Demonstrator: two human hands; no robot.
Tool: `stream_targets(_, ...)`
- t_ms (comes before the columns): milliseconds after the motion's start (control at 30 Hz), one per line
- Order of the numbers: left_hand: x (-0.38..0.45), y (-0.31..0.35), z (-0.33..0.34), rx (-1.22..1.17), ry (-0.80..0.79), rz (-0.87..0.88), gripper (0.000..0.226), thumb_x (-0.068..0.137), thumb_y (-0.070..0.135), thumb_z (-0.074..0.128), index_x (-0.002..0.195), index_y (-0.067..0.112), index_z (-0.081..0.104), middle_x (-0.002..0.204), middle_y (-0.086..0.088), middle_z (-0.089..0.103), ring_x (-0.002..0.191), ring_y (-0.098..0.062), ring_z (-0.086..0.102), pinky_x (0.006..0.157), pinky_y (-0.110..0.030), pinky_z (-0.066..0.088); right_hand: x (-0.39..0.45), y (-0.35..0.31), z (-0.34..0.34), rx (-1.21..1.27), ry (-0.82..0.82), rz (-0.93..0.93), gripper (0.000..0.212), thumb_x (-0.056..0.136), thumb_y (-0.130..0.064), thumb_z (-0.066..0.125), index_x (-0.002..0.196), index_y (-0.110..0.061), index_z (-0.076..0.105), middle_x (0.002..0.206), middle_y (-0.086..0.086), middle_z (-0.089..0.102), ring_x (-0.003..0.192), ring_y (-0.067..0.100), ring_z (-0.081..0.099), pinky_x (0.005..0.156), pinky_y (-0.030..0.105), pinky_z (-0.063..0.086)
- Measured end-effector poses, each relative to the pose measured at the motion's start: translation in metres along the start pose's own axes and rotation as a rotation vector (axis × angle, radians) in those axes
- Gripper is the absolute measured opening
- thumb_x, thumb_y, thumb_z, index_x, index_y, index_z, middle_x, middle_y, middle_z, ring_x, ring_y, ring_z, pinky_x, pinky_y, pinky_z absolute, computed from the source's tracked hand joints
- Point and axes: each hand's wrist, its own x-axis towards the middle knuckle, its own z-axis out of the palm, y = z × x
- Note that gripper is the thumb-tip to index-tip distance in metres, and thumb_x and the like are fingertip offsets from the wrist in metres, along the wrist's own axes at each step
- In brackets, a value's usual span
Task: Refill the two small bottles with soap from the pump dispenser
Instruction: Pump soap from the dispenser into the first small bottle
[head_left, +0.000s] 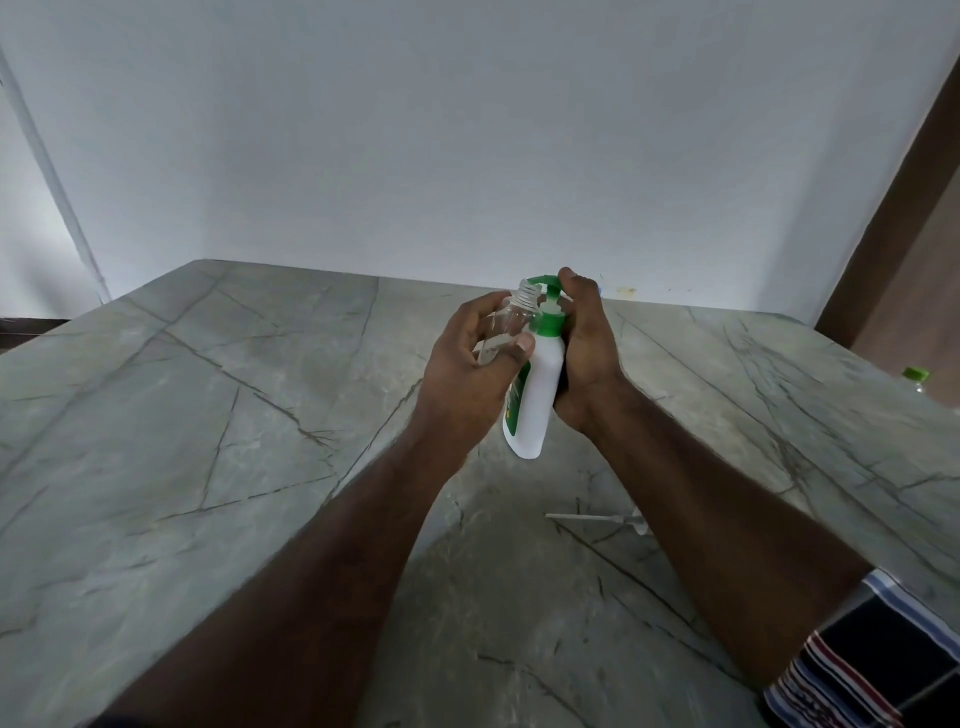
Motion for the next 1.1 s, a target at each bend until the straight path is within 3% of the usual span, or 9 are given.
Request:
stream_targets(300, 0.003, -0.002, 0.0, -0.003, 0.012, -0.011, 0.038, 0.094, 0.015, 0.066, 0.129, 0.024, 0.055, 0.12, 0.006, 0.066, 0.109, -0.011, 0.065, 0.095, -0.04, 0.057, 0.003, -0.001, 0.002, 0.041, 0.012, 0.01, 0.037, 0.086, -0.047, 0.049, 0.077, -0.018, 0.07, 0.081, 0.004, 0.067, 0.078, 0.023, 0.062, 0.082, 0.038, 0.044)
stream_targets(433, 0.002, -0.004, 0.001, 0.009, 0.014, -0.01, 0.039, 0.094, 0.017, 0.066, 0.13, 0.027, 0.054, 0.117, 0.015, 0.065, 0.106, -0.003, 0.064, 0.092, -0.032, 0.057, 0.003, 0.0, 0.001, 0.05, 0.01, 0.01, 0.037, 0.086, -0.048, 0.049, 0.078, -0.017, 0.069, 0.083, 0.005, 0.067, 0.079, 0.024, 0.061, 0.082, 0.039, 0.044)
stream_targets(567, 0.003, -0.004, 0.002, 0.023, 0.019, -0.01, 0.041, 0.095, 0.02, 0.067, 0.133, 0.027, 0.053, 0.12, 0.014, 0.063, 0.108, -0.004, 0.063, 0.092, -0.032, 0.057, 0.001, 0.0, -0.001, 0.039, -0.001, 0.006, 0.044, 0.091, -0.052, 0.045, 0.084, -0.017, 0.071, 0.088, 0.007, 0.069, 0.083, 0.025, 0.063, 0.088, 0.04, 0.046)
stream_targets(700, 0.003, -0.003, 0.004, 0.045, 0.023, -0.009, 0.04, 0.095, 0.023, 0.066, 0.131, 0.033, 0.051, 0.113, 0.026, 0.059, 0.106, 0.003, 0.061, 0.089, -0.024, 0.055, -0.002, -0.002, 0.002, 0.013, 0.025, 0.012, 0.05, 0.094, -0.058, 0.04, 0.091, -0.017, 0.07, 0.088, 0.006, 0.072, 0.082, 0.023, 0.067, 0.096, 0.044, 0.048)
stream_targets(767, 0.003, -0.003, 0.005, 0.042, 0.023, -0.009, 0.039, 0.095, 0.024, 0.066, 0.13, 0.034, 0.051, 0.115, 0.025, 0.06, 0.107, 0.001, 0.061, 0.09, -0.025, 0.055, -0.002, -0.003, 0.003, 0.013, 0.043, 0.006, 0.051, 0.095, -0.058, 0.041, 0.088, -0.019, 0.072, 0.087, 0.005, 0.072, 0.081, 0.023, 0.067, 0.098, 0.045, 0.047)
stream_targets(900, 0.003, -0.004, 0.005, 0.032, 0.047, -0.007, 0.04, 0.095, 0.023, 0.066, 0.132, 0.03, 0.053, 0.117, 0.022, 0.061, 0.106, 0.004, 0.061, 0.089, -0.026, 0.056, -0.004, -0.003, 0.006, 0.022, 0.057, 0.003, 0.049, 0.097, -0.053, 0.041, 0.078, -0.021, 0.073, 0.08, 0.003, 0.073, 0.074, 0.019, 0.068, 0.086, 0.037, 0.05)
stream_targets(1100, 0.005, -0.005, 0.001, 0.049, 0.095, -0.007, 0.044, 0.092, 0.024, 0.069, 0.133, 0.029, 0.053, 0.123, 0.01, 0.063, 0.11, -0.006, 0.062, 0.092, -0.041, 0.058, -0.002, -0.004, 0.012, 0.057, 0.085, 0.007, 0.047, 0.097, -0.045, 0.046, 0.07, -0.021, 0.076, 0.078, 0.004, 0.072, 0.072, 0.02, 0.067, 0.077, 0.032, 0.051)
